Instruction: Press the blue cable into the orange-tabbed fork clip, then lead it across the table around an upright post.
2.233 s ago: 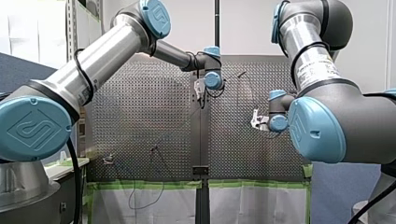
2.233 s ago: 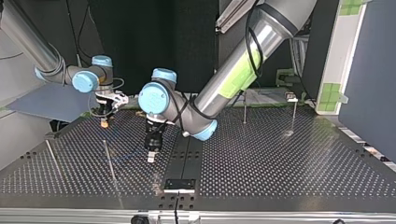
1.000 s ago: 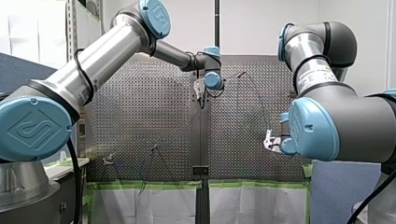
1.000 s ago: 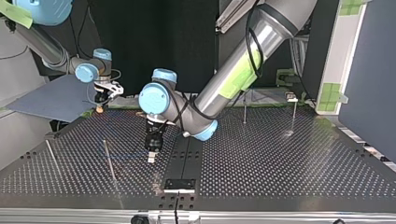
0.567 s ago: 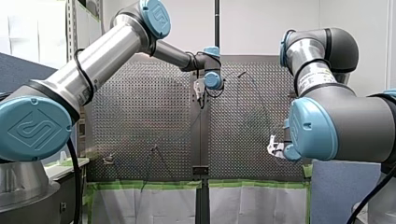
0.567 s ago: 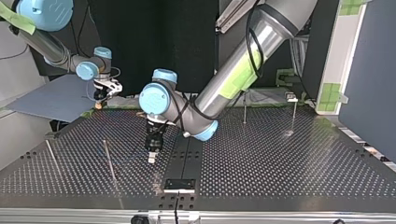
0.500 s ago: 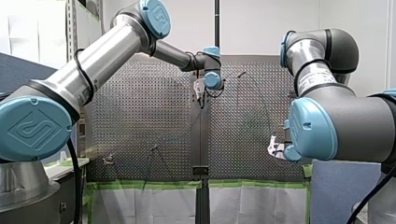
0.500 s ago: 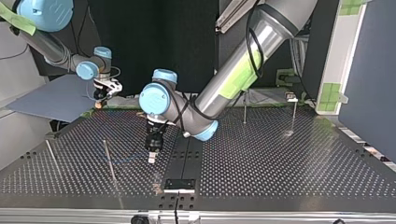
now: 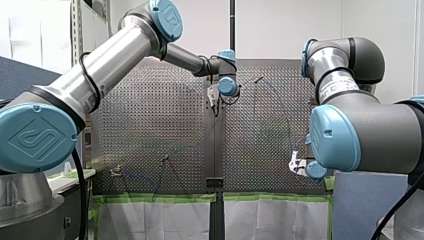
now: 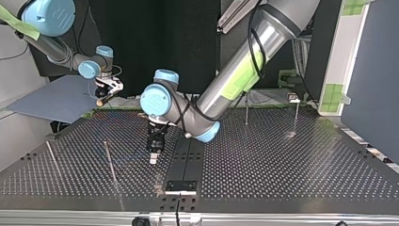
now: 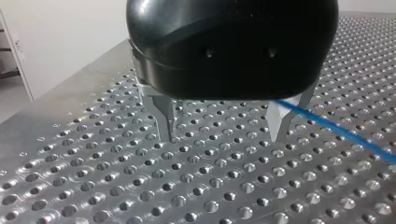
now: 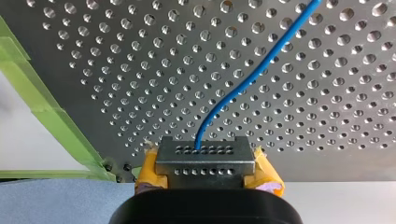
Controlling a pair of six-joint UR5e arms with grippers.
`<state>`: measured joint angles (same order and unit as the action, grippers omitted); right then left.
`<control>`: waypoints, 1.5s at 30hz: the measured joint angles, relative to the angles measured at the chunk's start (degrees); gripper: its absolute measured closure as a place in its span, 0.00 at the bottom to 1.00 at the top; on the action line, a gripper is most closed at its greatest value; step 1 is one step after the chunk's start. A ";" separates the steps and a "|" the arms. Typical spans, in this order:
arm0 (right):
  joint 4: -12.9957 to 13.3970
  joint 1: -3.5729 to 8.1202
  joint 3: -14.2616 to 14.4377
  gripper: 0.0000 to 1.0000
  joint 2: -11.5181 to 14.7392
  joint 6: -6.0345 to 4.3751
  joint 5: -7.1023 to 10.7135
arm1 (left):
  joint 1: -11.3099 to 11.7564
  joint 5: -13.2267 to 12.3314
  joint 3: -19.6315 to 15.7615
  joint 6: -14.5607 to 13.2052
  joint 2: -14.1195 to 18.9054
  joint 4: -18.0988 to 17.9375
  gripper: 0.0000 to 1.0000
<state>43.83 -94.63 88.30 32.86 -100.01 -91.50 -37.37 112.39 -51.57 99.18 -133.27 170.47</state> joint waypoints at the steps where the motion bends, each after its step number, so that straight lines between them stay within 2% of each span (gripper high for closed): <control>1: -0.01 0.00 0.00 1.00 -0.01 -0.03 0.00 | 0.00 -0.03 0.00 0.38 0.00 0.19 0.00; 13: -0.06 -0.43 -0.59 1.00 -0.02 -0.45 0.00 | 0.23 -1.12 -0.03 6.56 0.02 1.82 0.00; 19: -0.23 -0.53 -0.89 1.00 -0.02 -0.32 0.00 | 0.74 -3.37 -0.04 9.69 0.07 3.27 0.00; 29: -0.60 -0.61 -1.04 1.00 0.03 -0.12 -0.61 | 0.66 -7.18 -0.43 15.63 0.50 8.49 0.00; 33: -0.65 -0.63 -1.05 1.00 0.03 -0.11 -0.69 | 0.77 -7.55 -2.06 17.83 2.06 7.69 0.00; 38: -0.66 -0.64 -1.06 1.00 0.01 -0.12 -0.70 | 1.40 -8.25 -5.03 20.32 5.01 4.92 0.00; 42: -0.66 -0.64 -1.06 1.00 0.02 -0.11 -0.70 | 1.21 -9.06 -7.31 19.95 7.06 2.94 0.00; 45: -0.67 -0.64 -1.07 1.00 0.02 -0.11 -0.70 | 0.69 -10.23 -8.91 18.76 7.91 3.15 0.00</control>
<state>43.16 -95.26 87.23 32.89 -100.12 -92.21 -36.68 102.16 -60.48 117.94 -125.36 173.62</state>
